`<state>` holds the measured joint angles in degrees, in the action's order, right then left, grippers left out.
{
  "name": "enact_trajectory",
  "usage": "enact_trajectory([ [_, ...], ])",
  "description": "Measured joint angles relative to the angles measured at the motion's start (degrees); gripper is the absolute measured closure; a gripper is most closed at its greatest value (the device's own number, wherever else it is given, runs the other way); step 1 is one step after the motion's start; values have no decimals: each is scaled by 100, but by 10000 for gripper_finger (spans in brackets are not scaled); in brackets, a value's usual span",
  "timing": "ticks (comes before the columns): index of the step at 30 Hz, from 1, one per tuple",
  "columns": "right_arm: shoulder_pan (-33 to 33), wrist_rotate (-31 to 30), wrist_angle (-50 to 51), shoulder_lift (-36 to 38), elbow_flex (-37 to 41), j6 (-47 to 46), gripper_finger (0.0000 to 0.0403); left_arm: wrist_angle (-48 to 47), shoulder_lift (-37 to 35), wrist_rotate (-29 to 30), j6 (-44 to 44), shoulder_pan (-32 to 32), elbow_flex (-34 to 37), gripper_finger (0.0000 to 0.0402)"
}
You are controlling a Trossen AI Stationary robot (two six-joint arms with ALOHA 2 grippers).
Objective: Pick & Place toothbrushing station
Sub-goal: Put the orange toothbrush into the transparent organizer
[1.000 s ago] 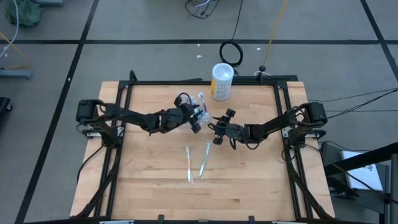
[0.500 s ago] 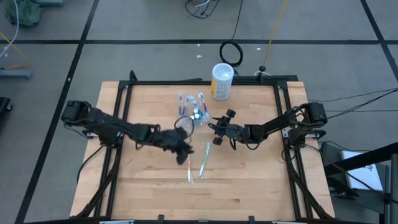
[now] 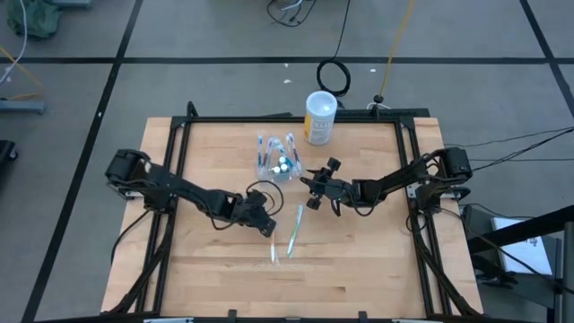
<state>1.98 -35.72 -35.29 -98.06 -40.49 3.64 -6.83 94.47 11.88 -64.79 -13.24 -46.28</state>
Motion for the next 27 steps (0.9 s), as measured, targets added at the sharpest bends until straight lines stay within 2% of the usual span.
enact_trajectory([
  [3, 0, 0, 8, 0, 0, 0, 273, 291, 327, -380, -61, 38, 0, 270],
  [10, 0, -1, 53, 0, 0, 0, 273, 482, 646, -639, 146, 247, -22, 273],
  [13, 0, -1, 49, 0, 0, 2, 273, 462, 585, -635, 289, 262, -17, 300],
  [19, 2, -1, 65, 0, 0, 0, 273, 566, 560, -583, 813, 270, 4, 392],
  [23, 1, -1, 91, 0, 0, 2, 273, 655, 376, -627, 1298, 270, 3, 387],
  [27, 0, -3, 114, 0, -2, 2, 273, 666, -193, -510, 1948, 267, -6, 398],
])
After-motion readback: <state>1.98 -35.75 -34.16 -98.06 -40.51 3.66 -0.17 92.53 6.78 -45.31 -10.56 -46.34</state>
